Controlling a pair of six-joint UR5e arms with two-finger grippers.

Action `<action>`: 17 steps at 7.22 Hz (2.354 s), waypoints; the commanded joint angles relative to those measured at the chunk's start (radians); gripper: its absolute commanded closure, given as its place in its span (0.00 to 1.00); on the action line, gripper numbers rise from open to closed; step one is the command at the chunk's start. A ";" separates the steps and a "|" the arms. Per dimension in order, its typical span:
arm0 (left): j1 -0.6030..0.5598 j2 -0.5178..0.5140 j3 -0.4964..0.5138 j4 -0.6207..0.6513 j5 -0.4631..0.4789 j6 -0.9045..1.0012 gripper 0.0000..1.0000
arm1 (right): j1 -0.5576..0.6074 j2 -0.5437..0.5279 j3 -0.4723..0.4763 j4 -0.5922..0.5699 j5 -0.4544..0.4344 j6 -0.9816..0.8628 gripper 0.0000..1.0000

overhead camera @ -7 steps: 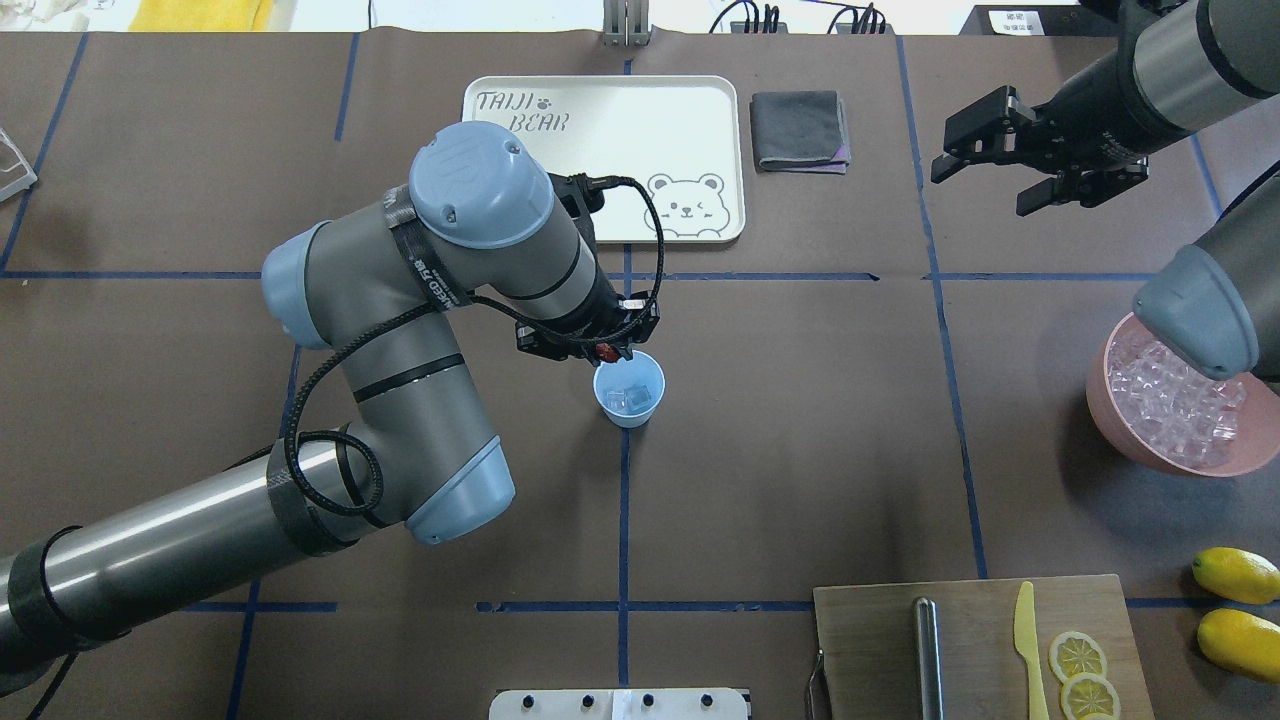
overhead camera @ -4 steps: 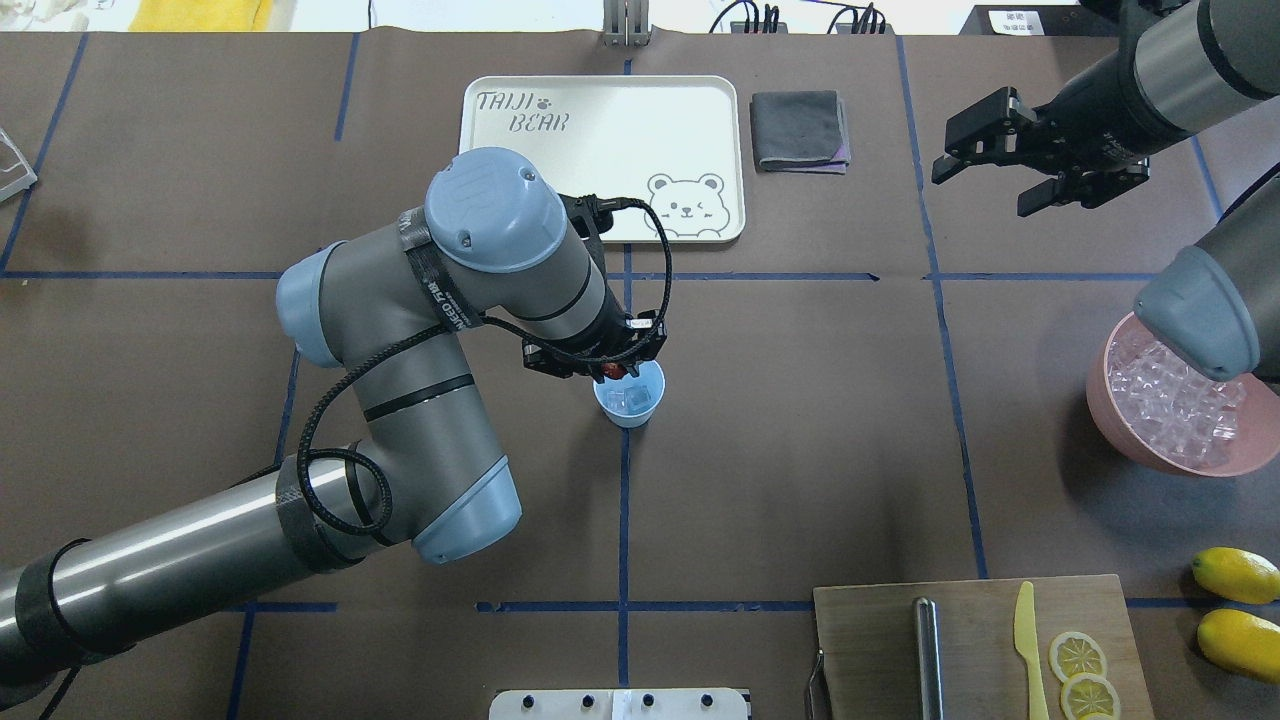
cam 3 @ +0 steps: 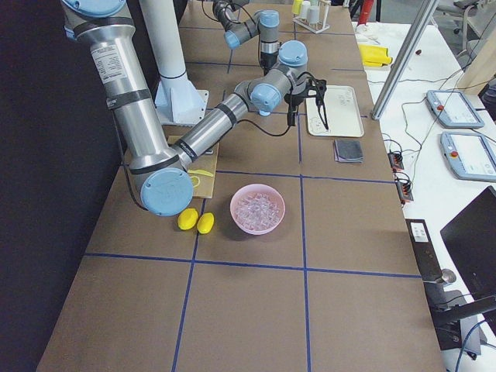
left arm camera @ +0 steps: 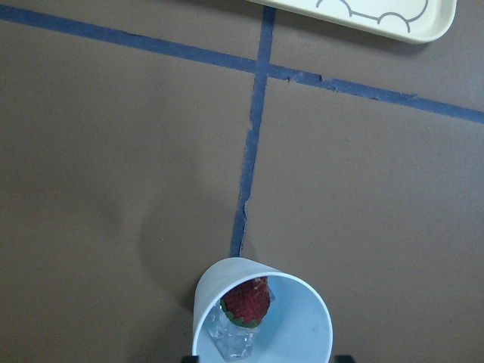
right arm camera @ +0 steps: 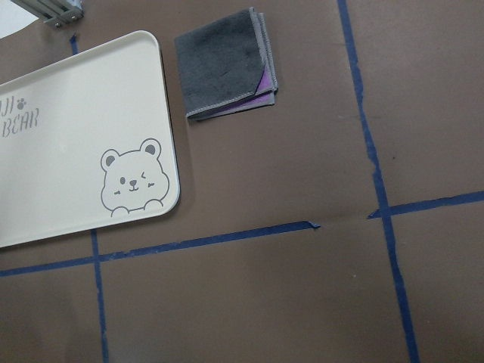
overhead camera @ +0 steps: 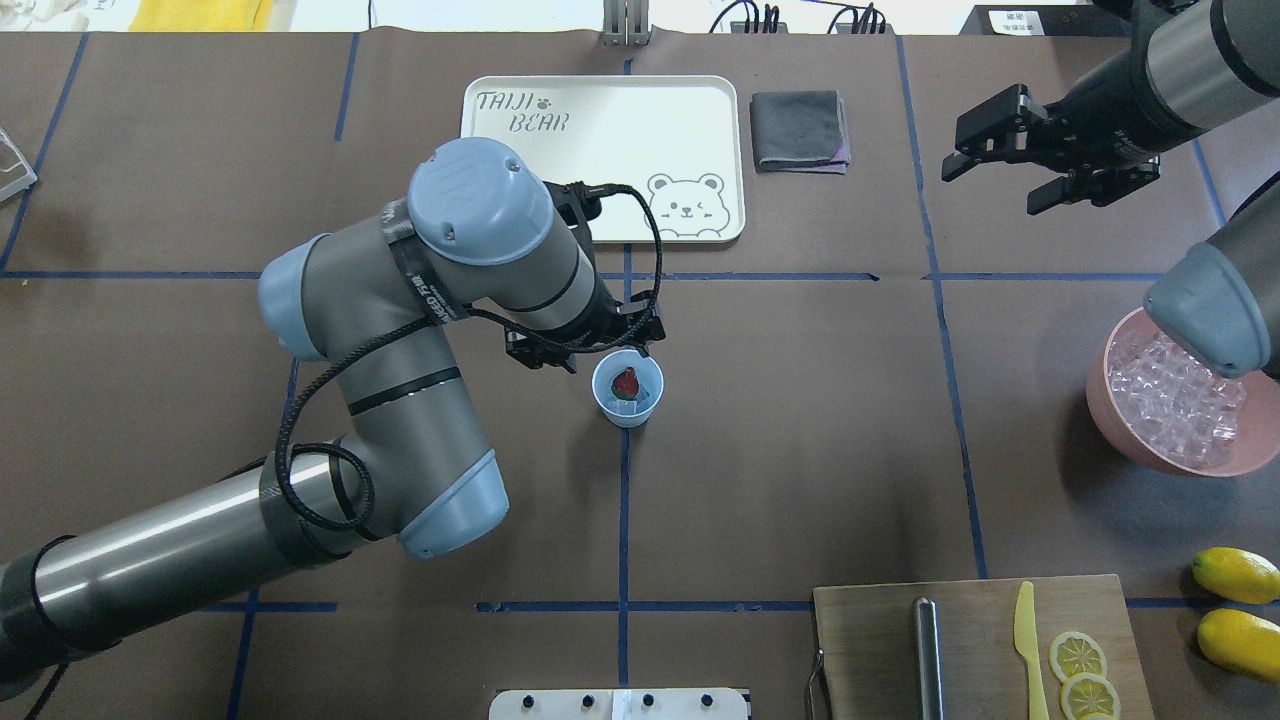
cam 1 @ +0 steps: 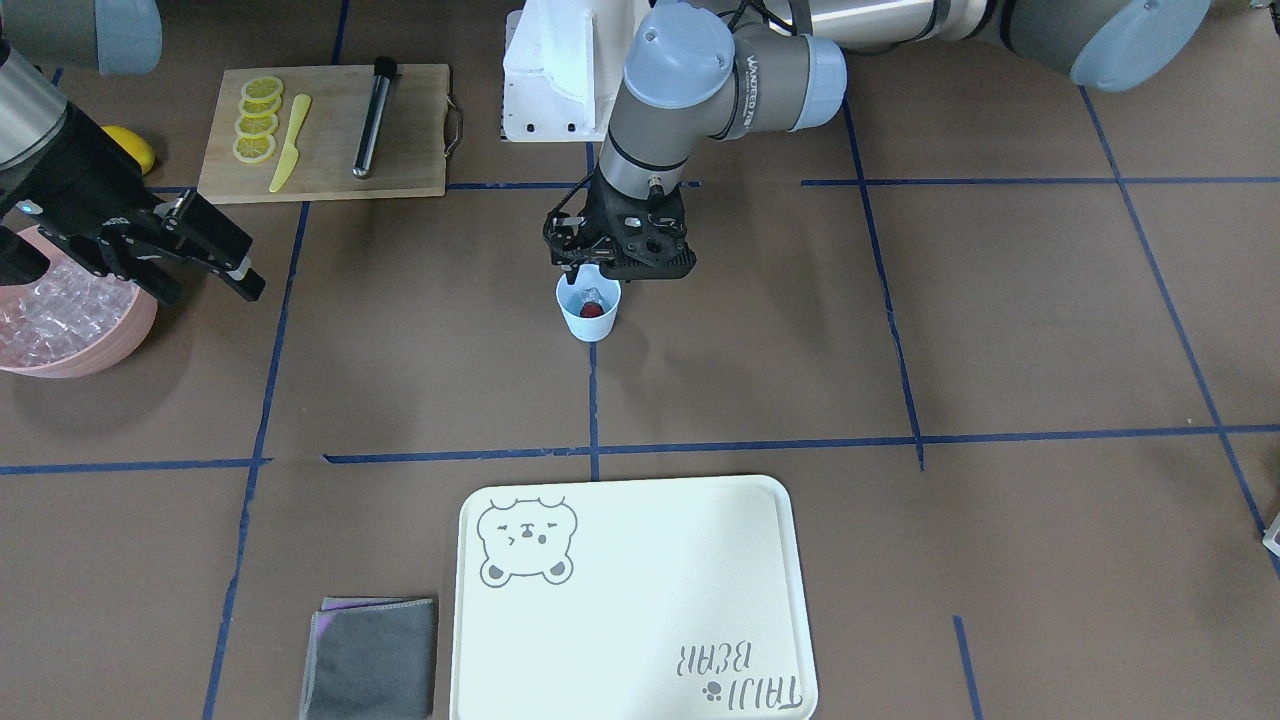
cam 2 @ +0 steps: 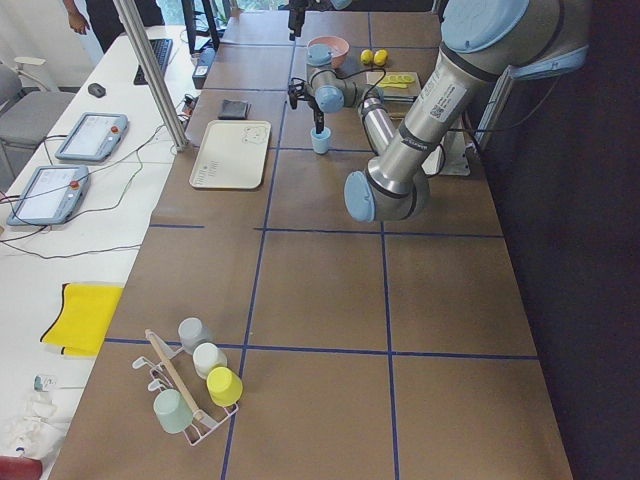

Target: Put ice and strawberries in cup

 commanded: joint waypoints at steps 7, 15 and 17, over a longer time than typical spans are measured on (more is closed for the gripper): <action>-0.764 0.548 -0.377 0.570 -0.151 1.429 0.17 | 0.383 -0.146 -0.179 -0.337 0.004 -1.115 0.00; -1.008 0.716 -0.168 0.662 -0.406 1.623 0.00 | 0.514 -0.171 -0.373 -0.328 0.010 -1.346 0.00; -1.004 0.718 -0.170 0.659 -0.410 1.620 0.00 | 0.512 -0.185 -0.374 -0.325 0.003 -1.329 0.00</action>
